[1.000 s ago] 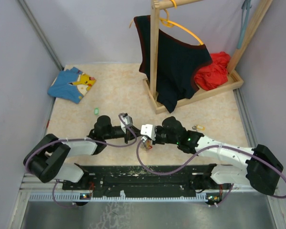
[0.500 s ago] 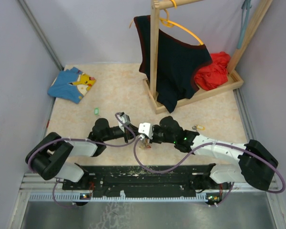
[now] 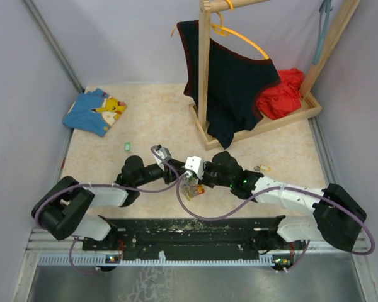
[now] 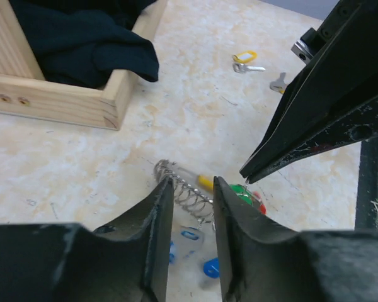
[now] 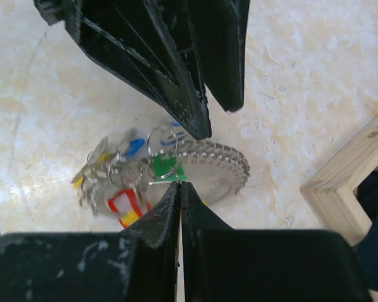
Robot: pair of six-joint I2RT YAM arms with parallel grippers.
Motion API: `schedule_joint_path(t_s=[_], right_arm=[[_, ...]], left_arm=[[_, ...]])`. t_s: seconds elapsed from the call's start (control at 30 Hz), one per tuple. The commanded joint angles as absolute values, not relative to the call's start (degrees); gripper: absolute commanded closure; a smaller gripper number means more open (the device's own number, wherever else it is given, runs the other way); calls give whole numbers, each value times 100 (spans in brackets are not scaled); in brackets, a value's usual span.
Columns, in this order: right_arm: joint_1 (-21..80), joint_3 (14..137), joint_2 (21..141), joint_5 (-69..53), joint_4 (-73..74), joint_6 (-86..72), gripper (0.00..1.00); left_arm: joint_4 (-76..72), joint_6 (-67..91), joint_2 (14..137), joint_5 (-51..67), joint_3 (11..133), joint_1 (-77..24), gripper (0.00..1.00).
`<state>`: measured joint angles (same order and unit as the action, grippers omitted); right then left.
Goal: Put the keys on the keyring
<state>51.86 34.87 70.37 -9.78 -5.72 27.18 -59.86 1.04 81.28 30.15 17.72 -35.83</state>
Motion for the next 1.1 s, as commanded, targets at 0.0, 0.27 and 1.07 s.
schedule_joint_path(t_s=[0.0, 0.27, 1.07], right_arm=[[4893, 3489, 7028, -1184, -930, 2187, 100], [4513, 3413, 7062, -1185, -920, 1172, 100], [4395, 3224, 4735, 1349, 737, -796, 21]], left_arm=[[-5926, 83, 7849, 2437, 1713, -3542, 59], [-5518, 628, 7198, 1495, 1509, -3536, 42], [623, 2427, 3007, -786, 2889, -3533, 0]])
